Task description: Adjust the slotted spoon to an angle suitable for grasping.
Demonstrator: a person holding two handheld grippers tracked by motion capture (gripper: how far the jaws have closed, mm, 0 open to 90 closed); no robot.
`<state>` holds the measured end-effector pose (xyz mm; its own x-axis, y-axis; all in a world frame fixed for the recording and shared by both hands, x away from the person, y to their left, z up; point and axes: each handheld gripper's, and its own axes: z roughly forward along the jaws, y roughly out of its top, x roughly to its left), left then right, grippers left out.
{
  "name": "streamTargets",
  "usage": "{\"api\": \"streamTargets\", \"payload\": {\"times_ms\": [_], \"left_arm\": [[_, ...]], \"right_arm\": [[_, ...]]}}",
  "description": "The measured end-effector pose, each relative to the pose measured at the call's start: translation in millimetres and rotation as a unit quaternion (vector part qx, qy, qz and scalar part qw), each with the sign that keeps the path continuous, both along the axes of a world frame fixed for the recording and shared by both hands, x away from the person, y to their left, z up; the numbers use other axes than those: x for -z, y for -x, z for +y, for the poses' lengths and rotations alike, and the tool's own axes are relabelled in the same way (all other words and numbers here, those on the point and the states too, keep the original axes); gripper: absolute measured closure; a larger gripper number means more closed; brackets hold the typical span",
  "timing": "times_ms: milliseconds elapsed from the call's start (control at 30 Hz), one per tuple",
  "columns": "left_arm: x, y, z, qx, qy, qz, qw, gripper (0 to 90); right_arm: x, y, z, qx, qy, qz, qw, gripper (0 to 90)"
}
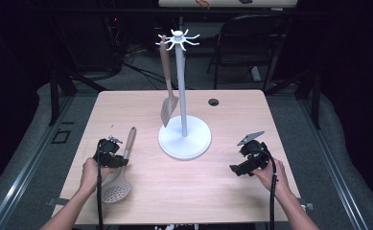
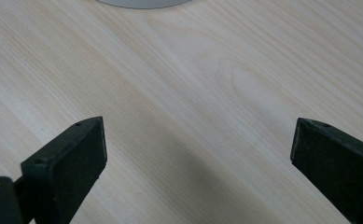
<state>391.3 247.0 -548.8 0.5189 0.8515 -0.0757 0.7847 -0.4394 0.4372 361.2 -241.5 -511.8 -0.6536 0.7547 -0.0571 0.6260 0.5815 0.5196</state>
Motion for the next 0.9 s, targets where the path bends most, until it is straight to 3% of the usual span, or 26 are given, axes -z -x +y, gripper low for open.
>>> {"api": "streamTargets", "payload": {"times_ms": [233,300,567,733,900], "left_arm": [[-3.1,1.4,12.5,-0.012,-0.003,0.016,0.9998,72.1],[-3.4,0.2,10.9,-0.018,0.0,0.014,0.9997,71.5],[-0.7,-11.2,2.1,-0.028,-0.022,0.02,0.9992,65.3],[0.4,-15.5,-1.9,-0.02,-0.038,0.024,0.9988,69.2],[-0.4,-14.3,0.6,-0.009,-0.029,0.033,0.999,72.1]], "right_arm": [[-1.0,-0.1,0.1,-0.001,0.003,0.003,1.0,3.1],[-1.6,-0.3,0.4,-0.001,0.002,0.002,1.0,3.1],[-1.5,-0.4,2.1,0.001,0.001,-0.003,1.0,3.2],[-1.3,-0.6,1.6,0.001,0.003,-0.003,1.0,3.3],[-1.5,-0.5,1.2,0.0,0.001,-0.001,1.0,3.5]]}}
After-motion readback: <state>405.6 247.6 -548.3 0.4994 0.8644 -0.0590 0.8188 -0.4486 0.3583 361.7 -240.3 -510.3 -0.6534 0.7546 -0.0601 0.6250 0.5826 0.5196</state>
